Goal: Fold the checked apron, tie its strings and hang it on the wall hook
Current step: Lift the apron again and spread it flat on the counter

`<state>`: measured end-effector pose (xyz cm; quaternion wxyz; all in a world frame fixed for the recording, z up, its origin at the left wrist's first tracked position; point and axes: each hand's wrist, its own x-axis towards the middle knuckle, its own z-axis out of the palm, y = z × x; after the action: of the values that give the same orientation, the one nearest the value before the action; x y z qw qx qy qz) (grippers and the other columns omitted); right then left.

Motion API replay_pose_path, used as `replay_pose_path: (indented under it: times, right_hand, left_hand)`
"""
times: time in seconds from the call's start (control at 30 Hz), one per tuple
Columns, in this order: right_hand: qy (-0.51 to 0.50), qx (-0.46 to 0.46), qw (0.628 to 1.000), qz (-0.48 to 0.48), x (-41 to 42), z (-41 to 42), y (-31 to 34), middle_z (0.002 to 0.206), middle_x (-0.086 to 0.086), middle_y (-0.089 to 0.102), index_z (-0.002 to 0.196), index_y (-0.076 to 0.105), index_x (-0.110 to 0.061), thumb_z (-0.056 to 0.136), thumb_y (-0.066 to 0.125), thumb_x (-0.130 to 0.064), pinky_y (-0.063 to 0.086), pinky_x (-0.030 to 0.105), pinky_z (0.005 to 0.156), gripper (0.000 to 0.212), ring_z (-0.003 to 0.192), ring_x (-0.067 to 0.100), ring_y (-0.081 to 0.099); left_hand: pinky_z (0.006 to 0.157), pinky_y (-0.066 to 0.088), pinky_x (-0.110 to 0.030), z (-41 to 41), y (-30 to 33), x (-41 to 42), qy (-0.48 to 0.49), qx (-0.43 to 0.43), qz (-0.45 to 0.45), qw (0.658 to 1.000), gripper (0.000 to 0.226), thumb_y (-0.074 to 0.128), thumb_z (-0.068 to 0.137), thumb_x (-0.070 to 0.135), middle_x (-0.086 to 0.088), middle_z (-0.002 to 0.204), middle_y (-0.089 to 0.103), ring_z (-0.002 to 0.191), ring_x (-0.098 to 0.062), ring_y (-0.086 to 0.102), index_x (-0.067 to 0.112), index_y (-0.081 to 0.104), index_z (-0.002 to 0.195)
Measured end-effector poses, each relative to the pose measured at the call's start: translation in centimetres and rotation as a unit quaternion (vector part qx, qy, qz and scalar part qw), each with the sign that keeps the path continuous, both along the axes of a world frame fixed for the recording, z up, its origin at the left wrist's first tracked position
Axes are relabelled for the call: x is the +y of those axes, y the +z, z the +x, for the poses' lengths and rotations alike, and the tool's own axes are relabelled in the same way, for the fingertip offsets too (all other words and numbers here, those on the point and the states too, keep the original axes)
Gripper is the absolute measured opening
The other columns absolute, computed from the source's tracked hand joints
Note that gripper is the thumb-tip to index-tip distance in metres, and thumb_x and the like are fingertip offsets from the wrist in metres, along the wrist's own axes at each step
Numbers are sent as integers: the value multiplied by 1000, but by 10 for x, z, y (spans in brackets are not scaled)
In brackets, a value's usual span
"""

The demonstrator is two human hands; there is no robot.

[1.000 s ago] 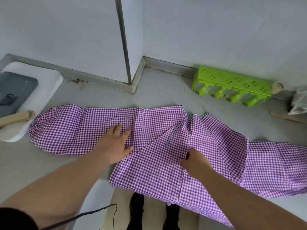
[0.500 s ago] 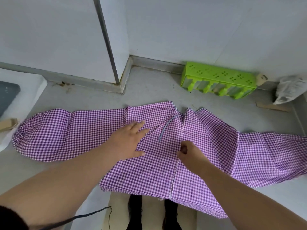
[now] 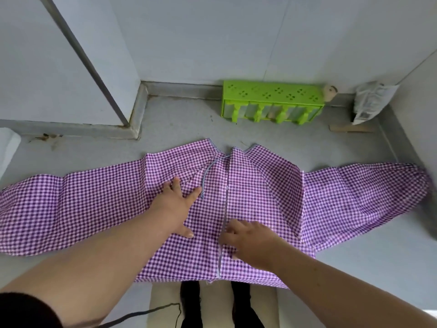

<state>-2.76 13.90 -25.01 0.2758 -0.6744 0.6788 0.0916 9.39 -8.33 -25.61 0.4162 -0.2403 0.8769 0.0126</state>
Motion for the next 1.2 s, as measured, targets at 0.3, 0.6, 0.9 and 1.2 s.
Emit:
replay_pose_path:
  times: [0.3,0.6,0.9,1.2]
  right_hand:
    - [93,-11,992,-84,-13,13,-5,105,-1,55,108,67,-22,88,73,-18,56,37,72,21,87,22,60]
    - [-172,2,958,-230,6,-30,5,133,-7,54,130,58,-33,93,56,-3,48,40,107,47,118,16,56]
    - [-519,47,833,-185,76,-142,5,148,1,49,140,50,-23,100,56,-13,49,47,106,42,132,26,53]
    - [-387,75,916,76,92,-164,-2,170,-15,-15,163,-6,-39,89,53,-75,30,58,121,102,160,18,-3]
  left_hand:
    - [122,34,-59,-1,5,4,-4,-8,-2,1000,140,70,71,85,-29,166,-30,157,-54,-6,43,-33,156]
    - [123,33,-56,-3,11,7,-10,-16,-15,1000,135,64,73,89,-29,168,-25,158,-52,2,41,-30,158]
    - [116,43,-50,-59,15,37,14,89,-23,996,120,39,83,93,-25,171,17,150,-40,37,19,-4,167]
    - [114,43,-48,-95,6,56,29,-15,-43,999,121,53,79,91,-40,166,12,152,-47,33,45,-24,160]
